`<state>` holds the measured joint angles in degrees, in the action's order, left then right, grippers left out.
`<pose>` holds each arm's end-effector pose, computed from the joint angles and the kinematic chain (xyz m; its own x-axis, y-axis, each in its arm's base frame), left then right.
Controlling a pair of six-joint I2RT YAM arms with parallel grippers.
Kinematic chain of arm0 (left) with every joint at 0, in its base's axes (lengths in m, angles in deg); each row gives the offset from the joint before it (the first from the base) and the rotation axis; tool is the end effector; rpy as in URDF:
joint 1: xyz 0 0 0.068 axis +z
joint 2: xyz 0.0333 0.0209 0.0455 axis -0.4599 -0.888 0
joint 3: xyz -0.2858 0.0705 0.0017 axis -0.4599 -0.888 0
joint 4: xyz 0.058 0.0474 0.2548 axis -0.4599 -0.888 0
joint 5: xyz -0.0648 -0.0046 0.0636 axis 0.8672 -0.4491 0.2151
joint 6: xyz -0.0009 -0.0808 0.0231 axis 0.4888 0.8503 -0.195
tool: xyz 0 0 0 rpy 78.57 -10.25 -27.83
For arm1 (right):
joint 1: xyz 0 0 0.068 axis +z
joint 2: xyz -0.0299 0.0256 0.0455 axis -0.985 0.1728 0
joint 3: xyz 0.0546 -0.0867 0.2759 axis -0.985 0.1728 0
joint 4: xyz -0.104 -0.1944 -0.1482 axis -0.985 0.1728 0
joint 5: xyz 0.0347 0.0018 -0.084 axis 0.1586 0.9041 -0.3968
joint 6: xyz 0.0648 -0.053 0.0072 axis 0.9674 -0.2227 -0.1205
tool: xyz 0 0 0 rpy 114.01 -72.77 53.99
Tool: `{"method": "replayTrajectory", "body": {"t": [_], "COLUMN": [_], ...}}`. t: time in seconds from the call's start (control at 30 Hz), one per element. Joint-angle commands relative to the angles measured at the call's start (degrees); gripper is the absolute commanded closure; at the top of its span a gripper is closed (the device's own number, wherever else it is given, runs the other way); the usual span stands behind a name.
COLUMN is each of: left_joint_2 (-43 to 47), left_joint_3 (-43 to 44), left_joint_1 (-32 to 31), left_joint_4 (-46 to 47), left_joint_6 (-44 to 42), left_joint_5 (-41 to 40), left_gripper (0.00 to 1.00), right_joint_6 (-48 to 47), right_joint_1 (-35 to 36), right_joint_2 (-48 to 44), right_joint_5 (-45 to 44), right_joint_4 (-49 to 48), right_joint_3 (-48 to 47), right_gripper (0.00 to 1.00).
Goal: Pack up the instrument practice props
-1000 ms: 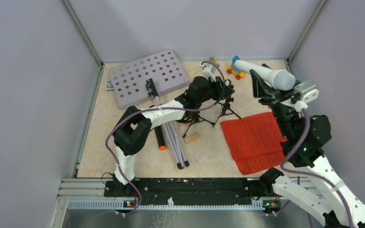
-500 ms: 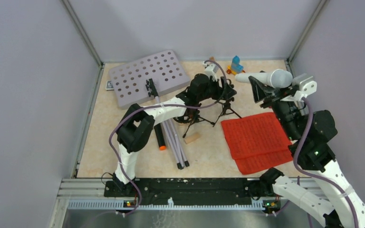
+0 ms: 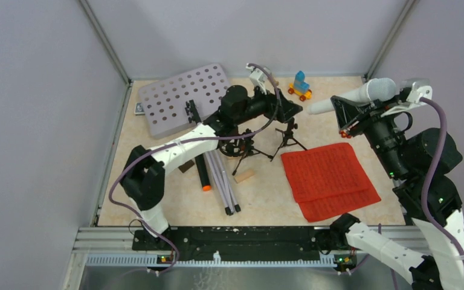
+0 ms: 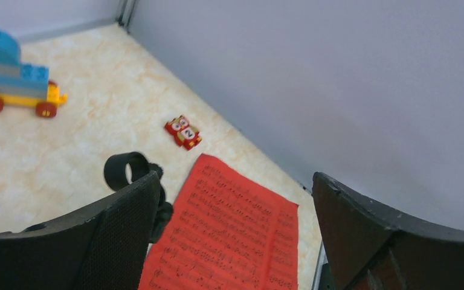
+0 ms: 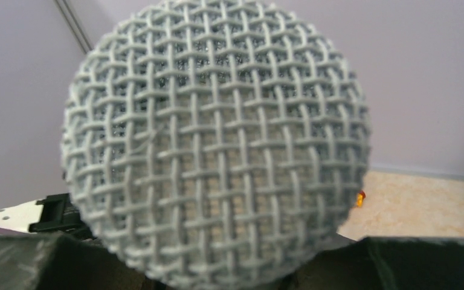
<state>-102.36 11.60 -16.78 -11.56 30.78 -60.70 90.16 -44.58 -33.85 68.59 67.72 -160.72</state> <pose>0.3297 -0.3516 0.3599 -0.4795 -0.2572 -0.8390 0.7409 0.3938 -0.5441 0.0999 0.0497 0.5303 0.1365 0.2612 -0.9556 -0.3961 0.8985 0.1890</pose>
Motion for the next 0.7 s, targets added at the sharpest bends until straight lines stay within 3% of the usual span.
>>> {"method": "replayTrajectory", "body": {"t": [0.0,0.17,0.37,0.5,0.67], "left_joint_2": [7.93,16.00,26.26,29.97,30.80], "left_joint_3": [-4.65,-14.85,-20.63,-21.24,-19.32], "left_joint_1": [0.22,0.22,0.06,-0.40,-1.39], "left_joint_4": [6.10,15.88,14.27,12.22,7.28], "left_joint_6": [-3.24,-5.93,-19.12,-25.18,-26.40], "left_joint_5": [4.16,11.17,18.97,20.93,22.63], "left_gripper": [0.01,0.03,0.01,0.01,0.02], "right_joint_6": [3.79,4.66,5.63,7.05,9.45], "right_joint_1": [0.22,0.23,0.22,0.27,0.56], "right_joint_2": [1.59,5.02,11.85,15.18,17.93], "right_joint_5": [-2.73,-0.05,10.97,24.63,33.67], "right_joint_4": [7.61,13.67,20.40,18.37,11.53], "right_joint_3": [-5.30,-9.29,-14.20,-13.52,-9.88], "right_gripper": [1.00,1.00,1.00,1.00,1.00]}}
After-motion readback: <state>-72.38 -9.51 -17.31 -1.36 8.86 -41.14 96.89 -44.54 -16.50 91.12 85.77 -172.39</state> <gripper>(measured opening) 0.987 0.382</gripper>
